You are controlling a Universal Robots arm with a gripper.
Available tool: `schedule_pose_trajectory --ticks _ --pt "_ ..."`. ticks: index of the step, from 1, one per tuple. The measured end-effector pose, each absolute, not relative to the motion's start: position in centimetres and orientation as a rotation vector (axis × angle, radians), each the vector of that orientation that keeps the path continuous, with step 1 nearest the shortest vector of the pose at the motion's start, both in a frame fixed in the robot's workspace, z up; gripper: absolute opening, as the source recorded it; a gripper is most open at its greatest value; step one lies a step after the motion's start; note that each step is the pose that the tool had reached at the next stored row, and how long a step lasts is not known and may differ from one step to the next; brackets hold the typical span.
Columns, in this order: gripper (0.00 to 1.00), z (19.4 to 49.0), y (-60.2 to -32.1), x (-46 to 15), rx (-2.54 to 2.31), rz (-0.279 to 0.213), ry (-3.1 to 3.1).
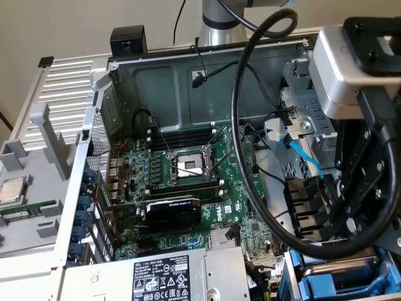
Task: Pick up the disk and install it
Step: 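Insert the first disk wire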
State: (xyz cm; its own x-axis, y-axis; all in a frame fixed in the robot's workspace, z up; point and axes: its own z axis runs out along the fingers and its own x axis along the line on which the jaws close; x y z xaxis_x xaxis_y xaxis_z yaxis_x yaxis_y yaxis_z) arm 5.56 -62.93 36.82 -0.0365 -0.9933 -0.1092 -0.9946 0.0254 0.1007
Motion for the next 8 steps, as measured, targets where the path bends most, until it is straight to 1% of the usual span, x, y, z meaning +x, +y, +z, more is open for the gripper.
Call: schedule_pose_trajectory --ticks 8 --pt "0.16 36.82 -62.93 5.57 -2.18 0.217 2.25"
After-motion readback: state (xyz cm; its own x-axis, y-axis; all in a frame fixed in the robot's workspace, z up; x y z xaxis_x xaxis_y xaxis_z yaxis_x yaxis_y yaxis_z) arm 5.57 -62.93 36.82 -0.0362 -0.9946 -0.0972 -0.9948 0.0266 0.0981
